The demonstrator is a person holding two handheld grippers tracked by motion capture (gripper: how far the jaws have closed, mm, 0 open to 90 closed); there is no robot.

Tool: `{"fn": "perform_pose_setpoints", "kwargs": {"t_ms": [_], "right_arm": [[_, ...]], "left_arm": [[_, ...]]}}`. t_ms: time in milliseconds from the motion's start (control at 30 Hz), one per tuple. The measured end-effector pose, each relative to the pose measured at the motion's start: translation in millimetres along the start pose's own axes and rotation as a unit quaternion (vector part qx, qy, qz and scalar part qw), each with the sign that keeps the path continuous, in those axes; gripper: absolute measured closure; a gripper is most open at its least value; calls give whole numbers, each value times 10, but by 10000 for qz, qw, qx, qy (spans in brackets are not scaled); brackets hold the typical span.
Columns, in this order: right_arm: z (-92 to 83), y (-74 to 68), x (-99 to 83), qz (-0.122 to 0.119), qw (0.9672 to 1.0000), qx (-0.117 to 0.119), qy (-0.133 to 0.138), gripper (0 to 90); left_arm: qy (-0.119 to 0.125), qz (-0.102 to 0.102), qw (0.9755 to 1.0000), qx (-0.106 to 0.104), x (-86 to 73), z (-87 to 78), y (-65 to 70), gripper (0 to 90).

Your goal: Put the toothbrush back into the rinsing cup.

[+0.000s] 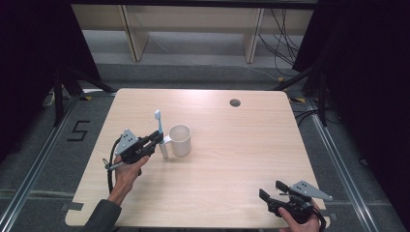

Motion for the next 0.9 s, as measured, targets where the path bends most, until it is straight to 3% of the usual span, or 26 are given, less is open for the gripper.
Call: {"fn": "perform_pose_setpoints", "kwargs": {"t_ms": [133,300,467,600,800,900], "right_arm": [[0,0,2,22,10000,3,20,241],[1,-2,3,39,10000,15,22,241],[4,-7,0,61,10000,26,8,241],[6,-8,0,66,10000,25,8,241],[9,-5,0,66,10000,8,14,241],[9,2,3,41,10000,-12,23,241]], "left_arm": [[-50,19,10000,51,-11,-7,-9,746],[-111,100,9998,121,-14,-27,-11,618],[-155,17,9997,194,0,-63,-19,447],[-221,36,9996,182,3,-97,-14,411],[-380,-178,9990,153,12,-141,13,319],[-421,-189,9988,177,24,-173,25,300]]}}
Point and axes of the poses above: each handheld gripper's, and its own axes: z roughly forward along the jaws, x roughly out of its top, y roughly to its right, the point moved 10 cm from there along z, roughly forward along the jaws, and after that the axes turned 7 degrees about -z, right-handed, at the moved point
